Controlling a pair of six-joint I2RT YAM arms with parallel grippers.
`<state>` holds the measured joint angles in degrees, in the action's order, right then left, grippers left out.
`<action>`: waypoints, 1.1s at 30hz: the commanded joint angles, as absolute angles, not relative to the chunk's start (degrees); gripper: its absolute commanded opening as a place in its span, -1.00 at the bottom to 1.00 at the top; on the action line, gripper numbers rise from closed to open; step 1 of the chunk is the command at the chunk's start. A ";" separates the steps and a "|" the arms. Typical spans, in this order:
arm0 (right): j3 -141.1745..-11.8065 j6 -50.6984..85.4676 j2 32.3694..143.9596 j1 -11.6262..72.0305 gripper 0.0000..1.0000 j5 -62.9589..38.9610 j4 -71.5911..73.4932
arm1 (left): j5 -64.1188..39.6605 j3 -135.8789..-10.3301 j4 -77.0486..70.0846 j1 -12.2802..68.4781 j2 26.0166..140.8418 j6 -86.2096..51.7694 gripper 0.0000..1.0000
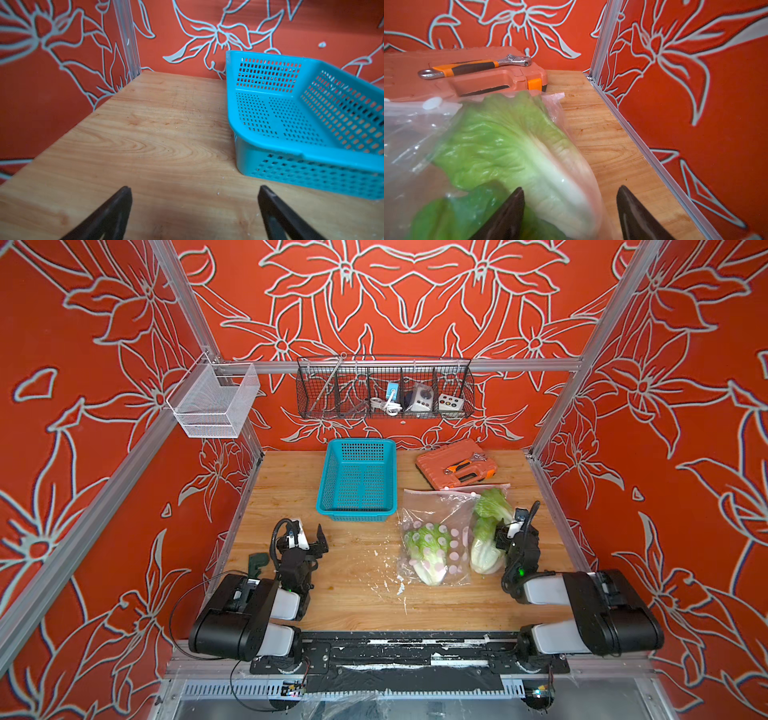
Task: Put the chinese cabbages into a zipper bag and zip it
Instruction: Reset both arms
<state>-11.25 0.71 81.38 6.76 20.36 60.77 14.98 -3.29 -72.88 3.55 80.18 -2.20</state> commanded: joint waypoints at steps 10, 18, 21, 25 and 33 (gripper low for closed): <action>-12.26 0.60 81.69 5.77 0.97 19.37 59.40 | 13.34 -4.83 -72.54 3.08 80.03 -2.77 0.97; -17.44 0.78 81.69 5.20 0.97 17.58 49.11 | 13.49 -4.98 -72.51 3.25 80.03 -2.70 0.97; -16.32 2.10 81.35 3.72 0.97 16.41 50.82 | 13.54 -4.93 -72.51 3.32 80.13 -2.72 0.97; -16.26 2.16 81.43 3.60 0.97 16.26 50.99 | 13.54 -4.93 -72.51 3.25 80.09 -2.72 0.97; -16.44 1.94 81.47 3.60 0.97 15.99 50.69 | 13.54 -4.93 -72.51 3.25 80.07 -2.72 0.97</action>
<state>-16.23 2.28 81.21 3.75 16.49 53.10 13.80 -4.19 -72.01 3.33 80.20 -2.66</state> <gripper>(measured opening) 0.987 0.985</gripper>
